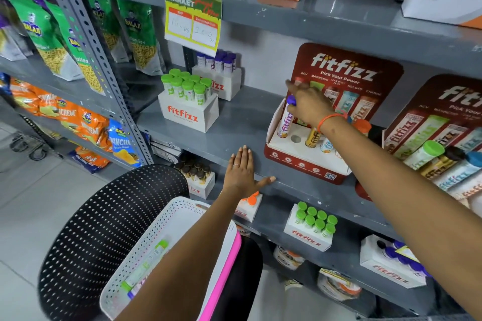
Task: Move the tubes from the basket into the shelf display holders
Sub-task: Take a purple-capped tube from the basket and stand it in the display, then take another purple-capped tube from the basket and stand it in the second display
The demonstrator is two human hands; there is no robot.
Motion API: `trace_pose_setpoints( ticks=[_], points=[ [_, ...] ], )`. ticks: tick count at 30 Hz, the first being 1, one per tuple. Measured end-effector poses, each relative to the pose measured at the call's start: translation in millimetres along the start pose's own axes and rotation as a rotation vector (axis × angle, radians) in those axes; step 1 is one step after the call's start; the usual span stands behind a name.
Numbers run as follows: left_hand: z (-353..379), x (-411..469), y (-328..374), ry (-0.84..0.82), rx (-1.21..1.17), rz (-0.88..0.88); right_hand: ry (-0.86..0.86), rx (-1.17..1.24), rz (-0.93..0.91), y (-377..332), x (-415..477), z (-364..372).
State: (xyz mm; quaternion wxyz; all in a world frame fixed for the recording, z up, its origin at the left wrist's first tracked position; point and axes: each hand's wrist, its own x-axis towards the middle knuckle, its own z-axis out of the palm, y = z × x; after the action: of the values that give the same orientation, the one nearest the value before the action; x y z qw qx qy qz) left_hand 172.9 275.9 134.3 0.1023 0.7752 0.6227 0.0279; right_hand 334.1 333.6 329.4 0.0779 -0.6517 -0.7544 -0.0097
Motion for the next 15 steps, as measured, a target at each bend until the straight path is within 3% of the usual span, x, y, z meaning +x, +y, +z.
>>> trace_pose_setpoints(
  ticks=[4,6,10,15],
  points=[
    [3,-23,-9,0.214,-0.098,0.027,0.499,0.116,-0.084,-25,-37,26],
    [16,-52,-21,0.354,-0.165,-0.027,0.574,0.280,-0.170,-50,-58,53],
    [65,-130,-55,0.440,-0.228,-0.217,0.325,0.517,-0.244,-112,-101,136],
    [118,-235,-106,0.364,-0.223,-0.541,-0.149,0.674,-0.314,-192,-163,240]
  ],
)
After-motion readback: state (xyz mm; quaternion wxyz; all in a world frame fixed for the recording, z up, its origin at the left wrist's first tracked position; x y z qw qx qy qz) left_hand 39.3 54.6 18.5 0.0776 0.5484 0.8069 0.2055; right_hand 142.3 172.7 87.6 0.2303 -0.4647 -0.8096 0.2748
